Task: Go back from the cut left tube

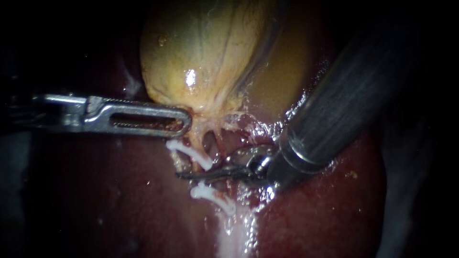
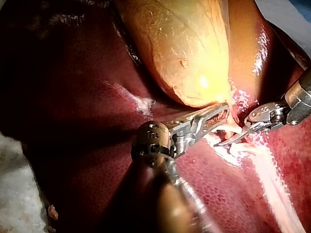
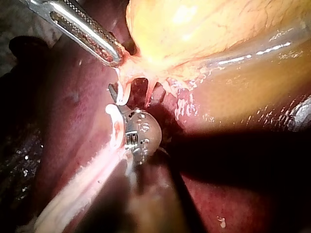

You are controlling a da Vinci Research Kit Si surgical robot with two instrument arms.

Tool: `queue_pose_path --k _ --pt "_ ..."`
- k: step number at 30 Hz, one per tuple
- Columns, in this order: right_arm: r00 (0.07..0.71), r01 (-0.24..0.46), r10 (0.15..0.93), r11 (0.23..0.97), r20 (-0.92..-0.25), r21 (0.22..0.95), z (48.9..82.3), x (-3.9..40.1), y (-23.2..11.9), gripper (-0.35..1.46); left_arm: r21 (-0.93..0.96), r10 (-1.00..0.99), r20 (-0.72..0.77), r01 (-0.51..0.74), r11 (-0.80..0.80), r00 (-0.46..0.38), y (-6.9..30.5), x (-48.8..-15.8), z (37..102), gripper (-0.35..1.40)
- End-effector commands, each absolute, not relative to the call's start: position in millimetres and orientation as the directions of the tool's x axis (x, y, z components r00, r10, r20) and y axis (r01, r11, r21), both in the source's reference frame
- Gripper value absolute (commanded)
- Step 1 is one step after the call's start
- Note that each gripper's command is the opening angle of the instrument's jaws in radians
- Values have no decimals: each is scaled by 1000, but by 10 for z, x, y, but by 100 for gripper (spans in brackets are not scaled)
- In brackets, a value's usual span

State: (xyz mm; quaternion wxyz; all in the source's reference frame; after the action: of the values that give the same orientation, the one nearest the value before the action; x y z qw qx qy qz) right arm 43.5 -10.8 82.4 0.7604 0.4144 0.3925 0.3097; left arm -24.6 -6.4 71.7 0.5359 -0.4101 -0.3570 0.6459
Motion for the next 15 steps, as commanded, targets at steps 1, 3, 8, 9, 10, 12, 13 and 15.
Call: queue_pose_path --k 1,3,8,9,10,12,13,15 --pt "501 -141 793 471 -347 871 823 436 -108 -25 -901 985 -147 -400 -171 -89 -64 -246 717 -35" --pt "503 -142 792 471 -346 870 822 437 -109 17 -901 985 -147 -399 -171 -89 -64 -245 717 -35" --pt "487 -144 791 491 -371 859 818 438 -111 100 -901 985 -147 -399 -171 -90 -64 -243 717 -35" --pt "483 -149 787 506 -384 850 817 438 -111 108 -901 985 -147 -399 -171 -90 -64 -243 717 -35" --pt "481 -152 780 525 -401 838 816 438 -112 113 -901 985 -147 -399 -171 -90 -64 -243 717 -35" --pt "480 -147 772 539 -417 829 815 438 -112 120 -901 985 -147 -399 -171 -91 -64 -243 717 -35" --pt "483 -138 762 552 -431 822 814 438 -111 121 -901 985 -147 -399 -171 -91 -64 -243 717 -35" --pt "481 -127 754 564 -447 816 811 438 -111 126 -901 985 -147 -399 -171 -91 -64 -243 717 -35"
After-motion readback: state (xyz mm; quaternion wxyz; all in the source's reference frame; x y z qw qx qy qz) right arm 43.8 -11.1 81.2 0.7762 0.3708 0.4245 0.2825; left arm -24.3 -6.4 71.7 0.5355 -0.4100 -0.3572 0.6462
